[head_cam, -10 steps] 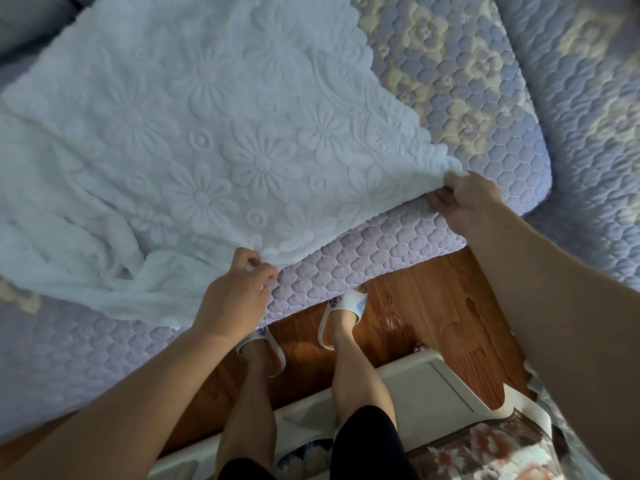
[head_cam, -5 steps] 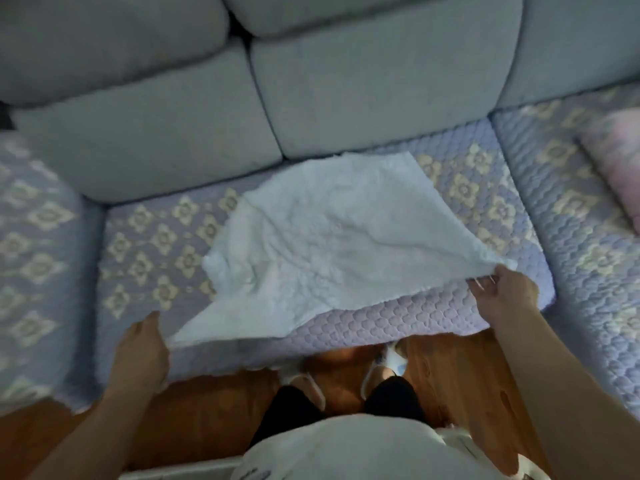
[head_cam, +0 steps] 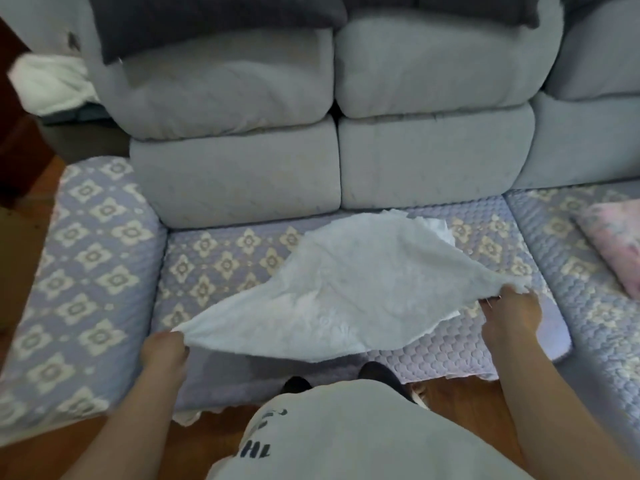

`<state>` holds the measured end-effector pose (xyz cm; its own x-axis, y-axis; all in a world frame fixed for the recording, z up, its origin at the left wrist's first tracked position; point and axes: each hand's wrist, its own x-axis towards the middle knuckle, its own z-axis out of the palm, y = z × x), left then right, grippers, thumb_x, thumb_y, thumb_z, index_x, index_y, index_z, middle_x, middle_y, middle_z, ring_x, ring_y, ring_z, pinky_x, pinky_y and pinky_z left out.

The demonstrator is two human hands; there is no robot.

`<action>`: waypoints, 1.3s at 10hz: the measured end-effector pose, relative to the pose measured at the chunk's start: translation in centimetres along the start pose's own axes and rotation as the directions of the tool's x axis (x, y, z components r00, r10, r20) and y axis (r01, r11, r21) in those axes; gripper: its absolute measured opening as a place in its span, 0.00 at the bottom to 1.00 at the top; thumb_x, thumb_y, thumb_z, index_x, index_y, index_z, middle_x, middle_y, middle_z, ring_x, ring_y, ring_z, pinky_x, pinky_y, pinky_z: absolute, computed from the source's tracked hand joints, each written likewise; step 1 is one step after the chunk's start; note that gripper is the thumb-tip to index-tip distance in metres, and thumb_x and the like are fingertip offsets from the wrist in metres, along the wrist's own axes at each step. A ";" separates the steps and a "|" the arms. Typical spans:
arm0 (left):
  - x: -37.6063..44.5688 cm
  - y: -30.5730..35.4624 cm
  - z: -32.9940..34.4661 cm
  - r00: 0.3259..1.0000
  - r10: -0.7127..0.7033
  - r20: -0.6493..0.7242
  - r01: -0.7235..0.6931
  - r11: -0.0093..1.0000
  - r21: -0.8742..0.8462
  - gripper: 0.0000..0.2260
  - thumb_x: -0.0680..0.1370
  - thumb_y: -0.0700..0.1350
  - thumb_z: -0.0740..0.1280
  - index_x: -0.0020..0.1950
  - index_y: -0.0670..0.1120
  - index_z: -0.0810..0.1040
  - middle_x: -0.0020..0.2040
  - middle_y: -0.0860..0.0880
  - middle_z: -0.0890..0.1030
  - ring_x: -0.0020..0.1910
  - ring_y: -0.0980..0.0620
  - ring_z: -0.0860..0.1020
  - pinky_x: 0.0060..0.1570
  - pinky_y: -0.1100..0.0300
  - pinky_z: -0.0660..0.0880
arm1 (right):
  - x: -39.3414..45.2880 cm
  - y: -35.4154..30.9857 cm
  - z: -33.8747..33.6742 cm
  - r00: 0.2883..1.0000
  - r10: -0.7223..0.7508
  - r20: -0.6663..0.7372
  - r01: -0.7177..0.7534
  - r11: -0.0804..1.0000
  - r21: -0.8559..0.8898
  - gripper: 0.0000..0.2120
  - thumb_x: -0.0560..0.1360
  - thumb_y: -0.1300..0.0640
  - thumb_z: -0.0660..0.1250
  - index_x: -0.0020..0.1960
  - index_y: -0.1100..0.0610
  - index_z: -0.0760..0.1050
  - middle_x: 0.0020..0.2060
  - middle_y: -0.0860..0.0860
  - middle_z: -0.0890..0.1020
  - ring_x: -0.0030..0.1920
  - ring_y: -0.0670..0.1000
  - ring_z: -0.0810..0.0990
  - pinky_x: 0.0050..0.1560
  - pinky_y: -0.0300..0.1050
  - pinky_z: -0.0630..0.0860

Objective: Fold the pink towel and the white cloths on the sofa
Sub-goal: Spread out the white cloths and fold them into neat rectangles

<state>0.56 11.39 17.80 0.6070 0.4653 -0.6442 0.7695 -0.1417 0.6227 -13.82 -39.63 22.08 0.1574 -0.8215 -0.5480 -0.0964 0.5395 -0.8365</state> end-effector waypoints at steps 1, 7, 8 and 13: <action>-0.9 0.3 0.5 0.989 0.032 0.147 0.022 0.935 -0.353 0.12 0.81 0.32 0.60 0.63 0.43 0.73 0.50 0.47 0.79 0.46 0.53 0.78 0.47 0.61 0.77 | -1.5 0.7 0.7 0.996 0.054 -0.072 -0.046 0.993 0.104 0.21 0.80 0.62 0.59 0.73 0.57 0.69 0.66 0.62 0.77 0.44 0.52 0.80 0.60 0.55 0.80; -15.6 8.7 6.5 0.751 0.389 0.534 -0.131 0.880 -0.457 0.06 0.82 0.41 0.66 0.49 0.40 0.81 0.48 0.43 0.86 0.50 0.45 0.84 0.52 0.50 0.80 | -19.9 1.8 10.5 0.829 -0.181 0.529 0.464 0.752 -0.469 0.11 0.84 0.55 0.62 0.64 0.53 0.78 0.51 0.51 0.83 0.50 0.52 0.82 0.44 0.44 0.80; -17.8 8.7 6.8 0.714 0.413 0.566 -0.204 0.896 -0.395 0.09 0.81 0.42 0.68 0.43 0.40 0.80 0.44 0.39 0.84 0.48 0.41 0.84 0.52 0.47 0.82 | -24.1 4.2 12.0 0.756 -0.244 0.608 0.558 0.727 -0.401 0.09 0.81 0.59 0.66 0.59 0.51 0.79 0.49 0.45 0.83 0.49 0.42 0.81 0.54 0.40 0.78; -18.4 9.0 4.9 0.679 0.257 0.687 -0.049 0.950 -0.307 0.07 0.81 0.34 0.61 0.46 0.39 0.75 0.44 0.32 0.81 0.47 0.39 0.82 0.51 0.50 0.79 | -25.1 7.1 10.5 0.374 -0.531 0.761 0.914 0.351 -0.204 0.06 0.76 0.62 0.72 0.49 0.53 0.85 0.43 0.43 0.78 0.48 0.46 0.78 0.48 0.37 0.75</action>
<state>-2.71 -2.74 33.05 0.7467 -0.3207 -0.5828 0.6406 0.1108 0.7598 -8.15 -13.23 29.93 0.8575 -0.4531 0.2437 -0.0903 -0.5988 -0.7958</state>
